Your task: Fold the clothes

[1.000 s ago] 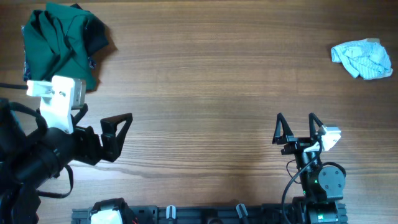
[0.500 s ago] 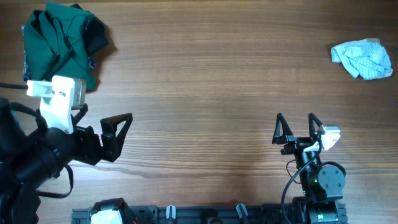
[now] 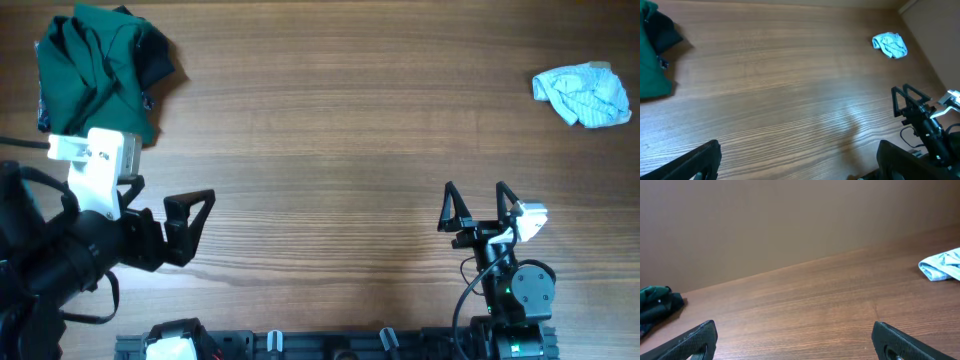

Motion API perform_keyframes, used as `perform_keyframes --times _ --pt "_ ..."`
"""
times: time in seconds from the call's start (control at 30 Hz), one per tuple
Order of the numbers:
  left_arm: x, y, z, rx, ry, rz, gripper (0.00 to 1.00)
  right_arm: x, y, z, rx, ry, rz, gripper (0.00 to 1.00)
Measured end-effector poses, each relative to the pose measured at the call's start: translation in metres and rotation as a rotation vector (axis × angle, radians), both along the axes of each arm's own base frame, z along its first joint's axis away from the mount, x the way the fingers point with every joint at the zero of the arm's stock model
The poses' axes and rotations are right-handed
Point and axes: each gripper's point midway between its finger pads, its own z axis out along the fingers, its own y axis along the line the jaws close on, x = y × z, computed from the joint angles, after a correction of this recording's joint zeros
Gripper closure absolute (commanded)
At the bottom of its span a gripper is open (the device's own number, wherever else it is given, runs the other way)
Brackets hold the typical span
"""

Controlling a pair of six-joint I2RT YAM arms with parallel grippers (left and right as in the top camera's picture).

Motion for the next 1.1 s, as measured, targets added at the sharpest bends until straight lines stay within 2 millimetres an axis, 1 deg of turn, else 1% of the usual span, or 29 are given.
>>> perform_keyframes --times 0.07,0.13,0.17,0.2,0.23,0.3,0.33,0.4,0.43,0.47,0.57,0.67,0.73,0.77,0.8,0.9,0.97,1.1 --pt "-0.003 0.000 -0.002 0.002 -0.017 0.000 0.00 0.000 0.000 0.000 0.000 0.000 0.000 0.00" --pt "-0.007 -0.002 -0.010 0.004 -0.049 -0.003 0.00 0.000 0.000 0.000 0.000 0.000 0.000 0.00" --pt "-0.005 -0.002 -0.012 0.008 -0.097 -0.006 0.00 0.000 0.000 0.000 0.000 0.001 -0.001 0.00" --pt "-0.004 -0.002 -0.018 0.011 -0.132 -0.009 0.00 0.000 0.000 0.000 0.000 0.001 -0.002 0.00" --pt "-0.004 -0.004 -0.028 0.009 -0.152 -0.015 0.00 0.000 0.000 -0.001 -0.001 0.003 -0.002 0.00" --pt "0.004 -0.006 -0.055 0.003 -0.213 -0.033 0.00 0.000 0.000 -0.001 -0.001 0.005 -0.002 0.00" --pt "0.007 -0.008 -0.069 -0.007 -0.213 -0.044 0.00 0.000 0.000 -0.001 -0.001 0.004 -0.002 0.00" --pt "0.016 -0.012 -0.092 -0.022 -0.276 -0.076 0.00 0.000 0.000 -0.001 -0.001 0.004 -0.002 0.00" --pt "0.015 -0.014 -0.104 -0.032 -0.268 -0.086 0.00 0.000 0.000 -0.001 -0.001 0.005 -0.002 0.00" --pt "0.015 -0.018 -0.123 -0.045 -0.284 -0.107 0.00 0.000 0.000 -0.001 -0.001 0.004 -0.002 0.00" --pt "0.012 -0.023 -0.152 -0.061 -0.323 -0.139 0.00 0.000 0.000 -0.001 -0.001 0.005 -0.002 0.00" --pt "0.014 -0.025 -0.176 -0.057 -0.396 -0.159 0.00 0.000 0.000 -0.001 -0.001 0.005 -0.002 0.00" --pt "0.018 -0.026 -0.182 -0.049 -0.459 -0.171 0.00 0.000 0.000 -0.001 -0.001 0.005 -0.002 0.00" --pt "0.017 -0.026 -0.193 -0.048 -0.466 -0.173 0.00 0.000 0.000 -0.001 -0.001 0.005 -0.002 0.00" --pt "0.021 -0.027 -0.194 -0.038 -0.521 -0.182 0.00 0.000 0.000 -0.001 -0.001 0.005 -0.002 0.00" --pt "0.024 -0.030 -0.201 -0.028 -0.590 -0.203 0.00 0.000 0.000 -0.001 -0.001 0.005 -0.002 0.00" --pt "0.025 -0.033 -0.209 -0.025 -0.631 -0.224 0.00 0.000 0.000 -0.001 -0.001 0.005 -0.002 0.00" --pt "0.025 -0.038 -0.208 -0.017 -0.705 -0.251 0.00 0.000 0.000 -0.001 -0.001 0.005 -0.002 0.00"
